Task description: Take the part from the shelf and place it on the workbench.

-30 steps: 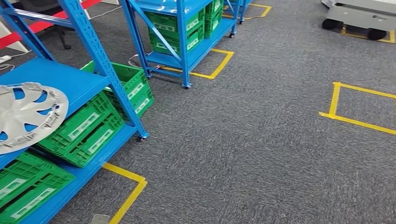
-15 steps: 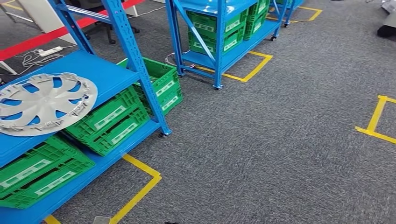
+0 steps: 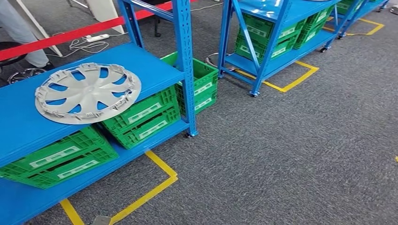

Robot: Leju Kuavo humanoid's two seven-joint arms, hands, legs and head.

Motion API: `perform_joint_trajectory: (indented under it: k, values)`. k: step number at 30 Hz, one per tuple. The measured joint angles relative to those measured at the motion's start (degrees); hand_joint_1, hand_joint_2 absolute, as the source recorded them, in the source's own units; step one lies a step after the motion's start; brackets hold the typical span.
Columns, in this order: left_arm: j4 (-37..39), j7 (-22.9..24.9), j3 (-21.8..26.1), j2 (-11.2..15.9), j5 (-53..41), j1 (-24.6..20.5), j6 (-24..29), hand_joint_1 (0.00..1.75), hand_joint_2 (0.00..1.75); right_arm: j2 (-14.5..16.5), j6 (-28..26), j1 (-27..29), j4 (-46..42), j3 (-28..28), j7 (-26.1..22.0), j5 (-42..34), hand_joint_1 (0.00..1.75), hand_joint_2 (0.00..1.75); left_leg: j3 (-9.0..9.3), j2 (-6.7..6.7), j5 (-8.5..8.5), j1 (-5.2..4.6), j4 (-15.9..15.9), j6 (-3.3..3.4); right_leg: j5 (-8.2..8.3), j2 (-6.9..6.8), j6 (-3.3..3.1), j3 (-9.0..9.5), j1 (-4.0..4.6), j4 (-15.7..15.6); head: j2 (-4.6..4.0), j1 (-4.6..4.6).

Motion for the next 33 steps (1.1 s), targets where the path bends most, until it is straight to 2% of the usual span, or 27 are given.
perform_joint_trajectory:
  k: [1, 2, 3, 5, 7, 8, 9, 11, 12, 13, 14, 15, 16, 17, 18, 20, 22, 23, 24, 25, 26, 28, 29, 30, 31, 32, 33]
  values:
    - [0.0, 0.0, 0.0, 0.0, 0.0, 0.1, 0.0, 0.00, 0.00, 0.0, 0.0, 0.0, 0.0, 0.0, 0.0, 0.0, 0.00, 0.00, 0.49, -0.77, -0.39, 0.16, 0.0, -0.32, 3.00, 0.70, 0.22, 1.09, -0.27, -3.8, 0.00, 0.03]
    - [0.0, 0.0, 0.0, 0.0, 0.0, 0.1, 0.0, 0.00, 0.00, 0.0, 0.0, 0.0, 0.0, 0.0, 0.0, 0.0, 0.00, 0.00, 0.88, -1.46, -0.77, 0.23, 0.1, -0.69, 5.12, 2.06, 0.46, 2.32, -0.56, -7.4, 0.00, 0.12]
    - [0.0, 0.0, 0.0, 0.0, 0.0, 0.0, 0.0, 0.00, 0.00, 0.0, 0.0, 0.0, 0.1, 0.0, 0.0, 0.0, 0.00, 0.00, 1.00, -2.15, -1.11, 0.27, 0.3, -1.08, 6.25, 3.42, 0.48, 3.52, -0.84, -10.3, 0.00, 0.27]
    - [0.0, 0.0, 0.0, 0.1, -0.1, -0.2, 0.0, 0.00, 0.00, -0.1, 0.0, 0.1, 0.2, 0.0, 0.0, 0.0, 0.00, 0.00, 0.65, -3.38, -1.33, 0.35, 0.5, -1.81, 6.06, 4.90, -0.02, 4.50, -1.00, -12.2, 0.00, 0.38]
    - [0.1, 0.0, 0.0, 0.1, -0.1, 0.0, 0.0, 0.00, 0.00, -0.1, 0.0, 0.1, 0.3, 0.1, 0.1, -0.1, 0.00, 0.00, 0.35, -4.11, -1.44, 0.55, 0.5, -2.40, 5.80, 3.82, -0.97, 4.85, -0.91, -12.4, 0.00, 0.28]
    - [0.1, 0.0, 0.0, 0.1, -0.1, 0.1, 0.0, 0.00, 0.00, -0.1, 0.0, 0.1, 0.3, 0.1, 0.0, -0.1, 0.00, 0.00, 0.17, -3.39, -1.77, 0.56, 1.0, -2.65, 5.68, 3.24, -1.37, 5.08, -0.88, -12.5, 0.00, 0.21]
    - [0.1, 0.0, 0.0, 0.1, -0.1, 0.0, 0.0, 0.00, 0.00, -0.1, 0.0, 0.1, 0.3, 0.1, 0.0, -0.1, 0.00, 0.00, -0.66, -1.92, -2.68, 0.52, 2.8, -2.89, 5.51, 2.45, -1.81, 5.40, -0.83, -12.6, 0.00, 0.01]
    - [0.1, 0.0, 0.0, 0.1, -0.1, -0.3, 0.0, 0.00, 0.00, -0.1, 0.0, 0.2, 0.3, 0.1, 0.0, -0.1, 0.00, 0.00, -4.33, 1.43, -5.48, 0.41, 9.6, -3.18, 4.96, 0.73, -2.44, 6.03, -0.50, -12.8, 0.00, -0.34]
    - [0.1, 0.0, 0.0, 0.1, -0.1, -0.4, 0.0, 0.00, 0.00, -0.1, 0.0, 0.2, 0.3, 0.1, 0.0, -0.1, 0.00, 0.00, -6.72, 2.31, -6.74, 0.40, 13.6, -3.21, 4.59, -0.27, -2.68, 6.36, -0.26, -12.8, 0.00, -0.45]
    - [0.1, 0.0, 0.0, 0.1, -0.1, -0.4, 0.0, 0.00, 0.00, -0.1, 0.0, 0.3, 0.3, 0.1, 0.0, -0.1, 0.00, 0.00, -8.45, 2.59, -7.05, 0.37, 16.3, -3.11, 4.20, -1.13, -2.79, 6.74, -0.04, -12.8, 0.00, -0.43]
    - [0.1, 0.1, 0.0, 0.1, -0.1, -0.3, 0.0, 0.00, 0.00, -0.1, 0.0, 0.3, 0.3, 0.1, 0.0, -0.1, 0.00, 0.00, -9.24, 2.69, -6.19, 0.30, 17.0, -2.86, 3.80, -1.89, -2.87, 7.19, 0.19, -12.8, 0.00, -0.44]
    - [0.1, 0.1, 0.0, 0.1, -0.1, -0.1, 0.0, 0.00, 0.00, -0.1, 0.0, 0.3, 0.3, 0.1, 0.0, -0.1, 0.00, 0.00, -9.02, 2.80, -4.25, 0.13, 15.7, -2.43, 3.35, -2.63, -2.92, 7.78, 0.44, -12.8, 0.00, -0.44]
    - [0.1, 0.1, 0.0, 0.1, -0.1, 0.1, 0.0, 0.00, 0.00, -0.1, 0.0, 0.3, 0.3, 0.1, 0.0, -0.1, 0.00, 0.00, -7.86, 3.21, -1.65, -0.21, 12.5, -1.75, 2.91, -3.30, -2.94, 8.44, 0.68, -12.8, 0.00, -0.44]
    - [0.2, 0.1, 0.0, 0.2, -0.1, 0.1, 0.0, 0.00, 0.00, -0.1, 0.0, 0.2, 0.4, 0.1, 0.0, -0.1, 0.00, 0.00, -6.45, 4.37, 0.27, -0.72, 9.3, -0.85, 2.47, -3.96, -2.94, 8.91, 0.86, -12.9, 0.00, -0.33]
    - [0.2, 0.1, 0.0, 0.2, -0.1, 0.0, 0.0, 0.00, 0.00, 0.0, 0.0, 0.2, 0.4, 0.1, 0.0, -0.1, 0.00, 0.00, -5.07, 5.66, 1.39, -1.26, 6.3, -0.01, 2.03, -4.61, -2.85, 9.25, 1.02, -13.0, 0.00, -0.23]
    - [0.2, 0.1, 0.0, 0.4, -0.2, -0.2, 0.1, 0.00, 0.00, 0.0, 0.1, 0.0, 0.5, 0.1, 0.0, -0.2, 0.00, 0.00, -3.73, 7.39, 0.92, -2.12, 3.6, 0.92, 1.41, -5.98, -2.50, 9.46, 1.13, -13.2, 0.00, 0.02]
    - [0.2, 0.1, 0.0, 0.4, -0.2, 0.0, 0.2, 0.00, 0.00, 0.0, 0.1, -0.2, 0.5, 0.1, 0.0, -0.2, 0.00, 0.00, -3.13, 6.47, 0.60, -2.06, 2.2, 0.88, 1.02, -7.09, -2.04, 10.10, 1.17, -13.7, 0.01, -0.02]
    - [0.2, 0.1, 0.0, 0.4, -0.2, 0.2, 0.2, 0.00, 0.00, 0.0, 0.1, -0.3, 0.5, 0.1, 0.0, -0.2, 0.00, 0.00, -2.62, 5.81, 0.76, -1.79, 1.5, 0.83, 0.73, -6.34, -1.79, 10.36, 1.15, -13.6, 0.00, 0.04]
    - [0.2, 0.1, 0.0, 0.4, -0.2, 0.3, 0.2, 0.00, 0.00, 0.0, 0.1, -0.4, 0.5, 0.1, 0.0, -0.2, 0.00, 0.00, -2.05, 5.17, 0.94, -1.45, 0.8, 0.79, 0.13, -4.86, -1.53, 10.02, 1.11, -12.4, 0.00, 0.12]
    - [0.2, 0.1, 0.0, 0.4, -0.2, 0.3, 0.2, 0.00, 0.00, 0.0, 0.1, -0.4, 0.5, 0.1, -0.1, -0.2, 0.00, 0.00, -1.52, 4.53, 1.04, -1.07, 0.2, 0.74, -0.91, -3.01, -1.24, 8.70, 0.98, -9.8, 0.00, 0.26]
    - [0.2, 0.1, 0.1, 0.3, -0.2, 0.1, 0.2, 0.00, 0.00, -0.1, 0.1, -0.3, 0.5, 0.1, -0.1, -0.2, 0.00, 0.00, -1.23, 3.81, 0.94, -0.94, 0.1, 0.78, -2.15, -1.24, -0.93, 6.47, 0.82, -5.9, -0.01, 0.41]
    - [0.2, 0.1, 0.1, 0.2, -0.2, -0.1, 0.2, 0.00, 0.00, -0.1, 0.1, -0.1, 0.5, 0.1, 0.0, -0.2, 0.00, 0.00, -0.73, 2.26, 0.42, -0.63, 0.1, 0.69, -3.70, -0.15, -0.29, 1.10, 0.42, 1.6, 0.00, 0.47]
    - [0.2, 0.1, 0.1, 0.1, -0.3, 0.0, 0.2, 0.00, 0.00, -0.1, 0.1, 0.0, 0.5, 0.1, 0.0, -0.2, 0.00, 0.00, -0.26, 1.50, 0.06, -0.44, 0.1, 0.51, -2.85, -0.10, 0.03, -0.65, 0.21, 3.0, 0.00, 0.45]
    - [0.2, 0.1, 0.1, 0.1, -0.3, 0.1, 0.2, 0.00, 0.00, -0.1, 0.1, 0.0, 0.5, 0.1, 0.0, -0.2, 0.00, 0.00, 0.37, 0.77, -0.37, -0.22, 0.1, 0.23, -0.72, -0.07, 0.35, -1.22, -0.01, 2.0, 0.00, 0.44]
    - [0.2, 0.0, 0.1, 0.0, -0.3, 0.2, 0.2, 0.00, 0.00, -0.1, 0.1, 0.0, 0.5, 0.1, 0.0, -0.2, 0.00, 0.00, 1.08, 0.05, -0.87, 0.03, 0.2, -0.11, 2.33, 0.18, 0.69, -0.75, -0.30, -1.1, 0.00, 0.45]
    - [0.2, 0.0, 0.1, 0.0, -0.3, 0.2, 0.2, 0.00, 0.00, -0.1, 0.1, 0.1, 0.5, 0.1, 0.0, -0.2, 0.00, 0.00, 1.65, -0.64, -1.41, 0.23, 0.3, -0.54, 4.97, 1.10, 1.05, 0.27, -0.64, -4.5, 0.00, 0.45]
    - [0.2, -0.1, 0.1, 0.0, -0.3, 0.1, 0.2, 0.00, 0.00, -0.1, 0.1, 0.1, 0.5, 0.1, 0.0, -0.2, 0.00, 0.00, 1.94, -1.34, -1.97, 0.35, 0.5, -1.01, 6.66, 2.24, 1.21, 1.46, -0.95, -7.8, -0.01, 0.56]
